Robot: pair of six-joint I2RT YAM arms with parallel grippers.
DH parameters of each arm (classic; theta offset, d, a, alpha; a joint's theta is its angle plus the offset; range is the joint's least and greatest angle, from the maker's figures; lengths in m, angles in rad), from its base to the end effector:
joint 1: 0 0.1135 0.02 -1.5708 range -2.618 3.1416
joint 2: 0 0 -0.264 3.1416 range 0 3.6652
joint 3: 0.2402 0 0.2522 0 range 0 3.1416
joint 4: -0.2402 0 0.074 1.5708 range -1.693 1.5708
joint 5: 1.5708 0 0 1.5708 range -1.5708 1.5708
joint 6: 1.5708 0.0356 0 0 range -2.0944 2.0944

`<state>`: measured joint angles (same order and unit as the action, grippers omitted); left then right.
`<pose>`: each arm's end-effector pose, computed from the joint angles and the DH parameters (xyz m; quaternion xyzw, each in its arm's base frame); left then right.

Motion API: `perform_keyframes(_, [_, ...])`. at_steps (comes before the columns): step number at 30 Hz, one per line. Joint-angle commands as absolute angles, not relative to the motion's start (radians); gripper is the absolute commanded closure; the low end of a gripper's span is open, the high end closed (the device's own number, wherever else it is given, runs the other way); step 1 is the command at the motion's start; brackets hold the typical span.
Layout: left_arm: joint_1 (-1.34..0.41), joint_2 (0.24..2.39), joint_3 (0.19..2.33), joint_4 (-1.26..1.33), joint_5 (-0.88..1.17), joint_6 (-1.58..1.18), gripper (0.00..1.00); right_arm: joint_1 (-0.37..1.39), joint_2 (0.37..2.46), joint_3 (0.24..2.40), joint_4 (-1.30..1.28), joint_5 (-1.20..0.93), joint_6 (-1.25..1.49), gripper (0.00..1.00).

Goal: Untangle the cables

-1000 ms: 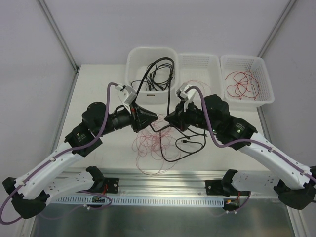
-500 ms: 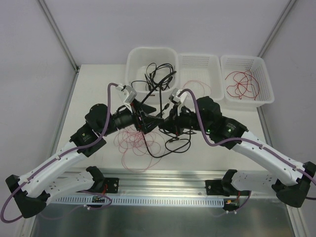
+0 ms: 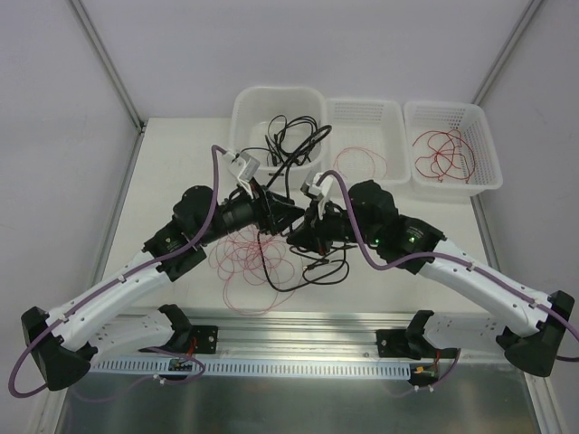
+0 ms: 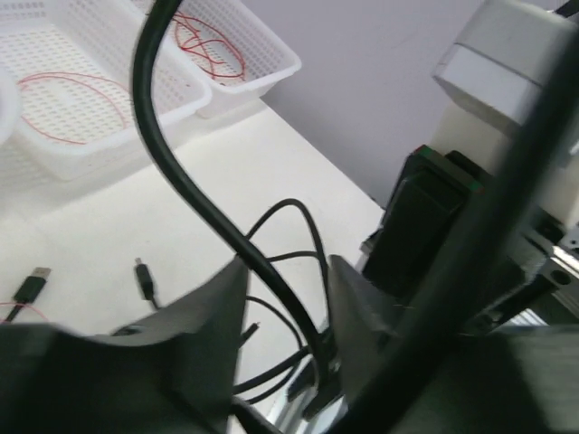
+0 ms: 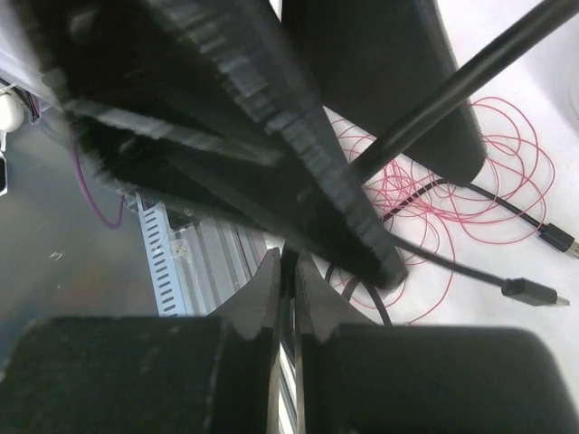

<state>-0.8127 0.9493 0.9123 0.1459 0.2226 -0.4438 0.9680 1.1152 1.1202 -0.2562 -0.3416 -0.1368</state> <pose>0.1465 -0.1662 0.3908 0.2030 0.6370 -0.4949 0.5551 0.1334 0.2149 0.3851 -0.4972 0.6081 0.3667 0.4984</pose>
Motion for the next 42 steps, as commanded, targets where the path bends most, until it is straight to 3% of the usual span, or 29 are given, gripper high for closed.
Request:
perform_keyframes(1, [-0.821,0.931,0.887,0.192,0.158,-0.509,0.63,0.977,1.066,1.121,-0.156,-0.368,-0.173,0.99])
perform_keyframes(3, [-0.821,0.931,0.887,0.198,0.164,-0.518,0.78,0.977,1.071,1.117,-0.160,-0.367,-0.175,0.99])
perform_keyframes(5, [-0.821,0.934,0.893,0.206,0.182,-0.520,1.00,0.979,1.072,1.109,-0.155,-0.359,-0.173,0.99])
perform_keyframes(6, [-0.821,0.934,0.896,0.207,0.186,-0.517,1.00,0.979,1.074,1.106,-0.156,-0.354,-0.173,0.99])
perform_keyframes(8, [-0.821,0.928,0.908,0.210,0.192,-0.506,1.00,0.979,1.072,1.098,-0.166,-0.336,-0.172,0.89])
perform_keyframes(9, [-0.821,0.925,0.914,0.209,0.192,-0.493,1.00,0.979,1.062,1.092,-0.173,-0.328,-0.173,0.74])
perform_keyframes(12, [-0.821,0.905,0.914,0.206,0.178,-0.450,1.00,0.979,1.034,1.075,-0.222,-0.296,-0.186,0.55])
perform_keyframes(19, [-0.821,0.884,0.934,0.124,0.173,-0.350,1.00,0.974,0.876,1.080,-0.443,-0.065,-0.268,0.36])
perform_keyframes(25, [-0.821,0.879,0.985,0.071,0.222,-0.311,1.00,0.950,0.799,1.034,-0.589,-0.025,-0.370,0.36])
perform_keyframes(33, [-0.821,0.862,1.035,0.015,0.247,-0.288,1.00,0.937,0.795,0.951,-0.660,0.044,-0.387,0.44])
perform_keyframes(42, [-0.821,0.876,1.052,0.008,0.187,-0.316,1.00,0.937,0.785,0.931,-0.555,-0.144,-0.377,0.50])
